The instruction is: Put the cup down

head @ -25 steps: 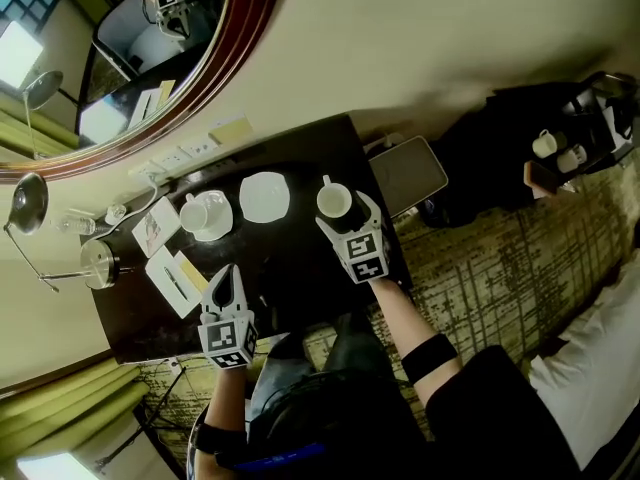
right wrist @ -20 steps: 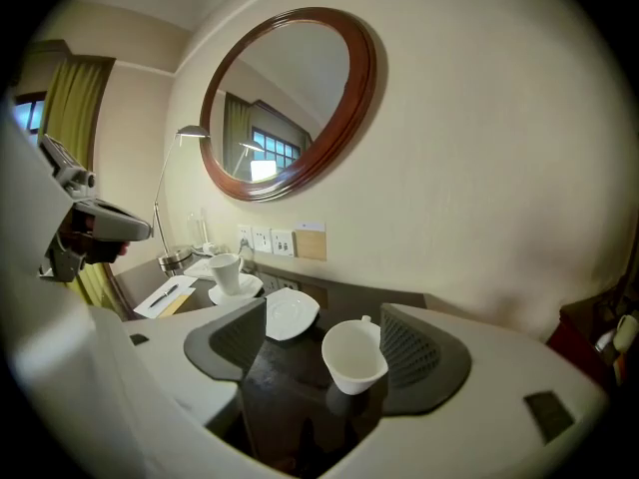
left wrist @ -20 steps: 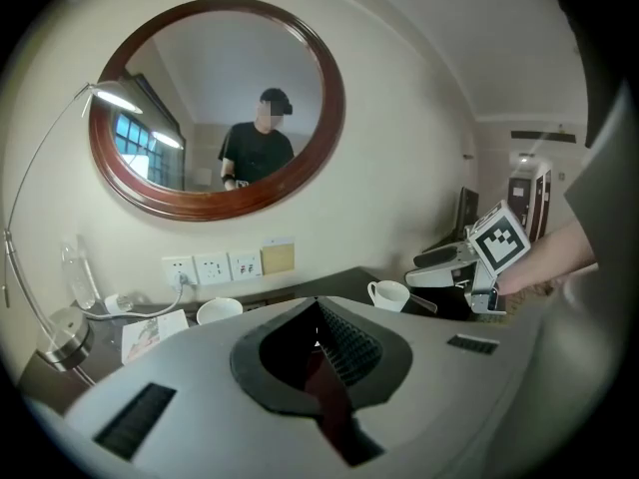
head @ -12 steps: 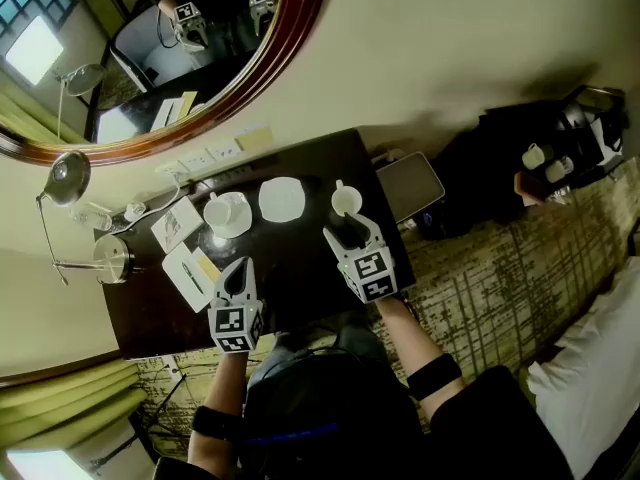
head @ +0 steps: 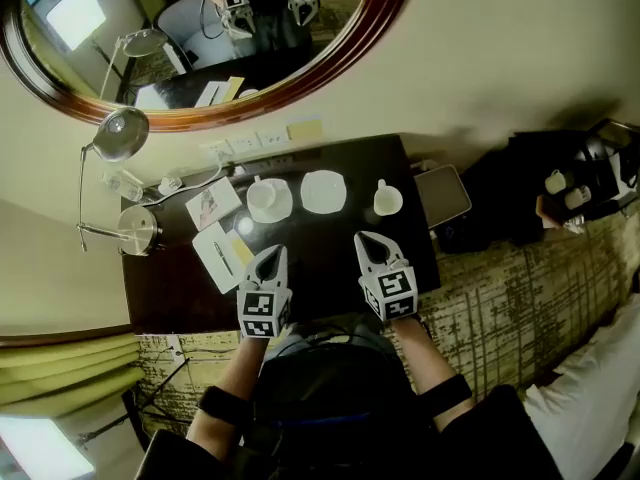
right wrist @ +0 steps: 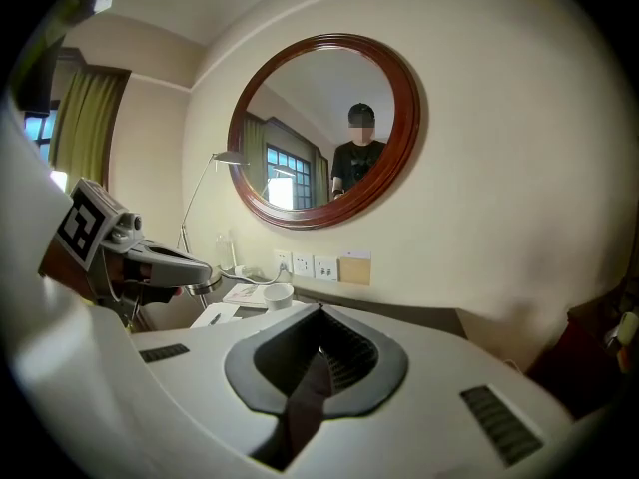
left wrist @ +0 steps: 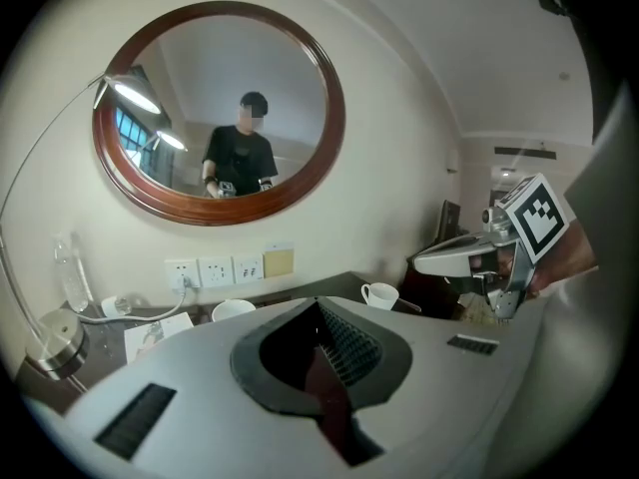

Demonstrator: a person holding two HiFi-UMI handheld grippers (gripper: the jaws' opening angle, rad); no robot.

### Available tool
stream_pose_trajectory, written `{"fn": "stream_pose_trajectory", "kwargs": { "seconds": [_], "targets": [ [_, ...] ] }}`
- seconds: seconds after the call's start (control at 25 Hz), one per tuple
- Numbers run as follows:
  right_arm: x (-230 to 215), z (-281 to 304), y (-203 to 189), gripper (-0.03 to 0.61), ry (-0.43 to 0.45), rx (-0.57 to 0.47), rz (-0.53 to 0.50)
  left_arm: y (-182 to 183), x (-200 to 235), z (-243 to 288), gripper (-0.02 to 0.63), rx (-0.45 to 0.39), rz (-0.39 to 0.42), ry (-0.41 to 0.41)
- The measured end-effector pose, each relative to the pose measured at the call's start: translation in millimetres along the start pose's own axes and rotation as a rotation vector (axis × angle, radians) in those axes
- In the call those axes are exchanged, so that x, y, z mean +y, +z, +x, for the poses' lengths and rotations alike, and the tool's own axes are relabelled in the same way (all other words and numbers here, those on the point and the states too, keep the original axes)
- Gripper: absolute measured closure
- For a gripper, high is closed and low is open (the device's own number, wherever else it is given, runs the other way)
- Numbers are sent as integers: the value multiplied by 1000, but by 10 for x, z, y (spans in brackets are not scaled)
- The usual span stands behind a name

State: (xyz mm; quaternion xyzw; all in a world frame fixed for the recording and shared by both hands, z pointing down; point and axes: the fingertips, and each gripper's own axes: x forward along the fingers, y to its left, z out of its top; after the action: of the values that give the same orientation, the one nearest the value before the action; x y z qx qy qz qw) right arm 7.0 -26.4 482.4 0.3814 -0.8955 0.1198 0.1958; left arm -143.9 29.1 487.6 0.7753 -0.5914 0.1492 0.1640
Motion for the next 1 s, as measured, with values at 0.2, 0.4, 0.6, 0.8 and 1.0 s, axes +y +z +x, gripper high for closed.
{"fn": "stream_pose_trajectory", "kwargs": {
  "seconds": [0.2, 0.4, 0.6, 0.8, 1.0],
  "targets": [
    [247, 37, -52, 572, 31, 20, -14, -59, 86, -48, 612, -4, -16, 1],
    [390, 88, -99, 572, 75, 42, -20, -59, 115, -78, 612, -12, -7, 4],
    [401, 133, -73, 572, 103, 50, -25, -60, 193, -51, 612, -32, -54, 36],
    [407, 190, -57, 572, 119, 41, -12, -97, 388, 38, 607, -24, -82, 81],
    [428, 249, -120, 572, 126, 62, -5, -163, 654, 301, 429, 15, -124, 77]
  ]
}}
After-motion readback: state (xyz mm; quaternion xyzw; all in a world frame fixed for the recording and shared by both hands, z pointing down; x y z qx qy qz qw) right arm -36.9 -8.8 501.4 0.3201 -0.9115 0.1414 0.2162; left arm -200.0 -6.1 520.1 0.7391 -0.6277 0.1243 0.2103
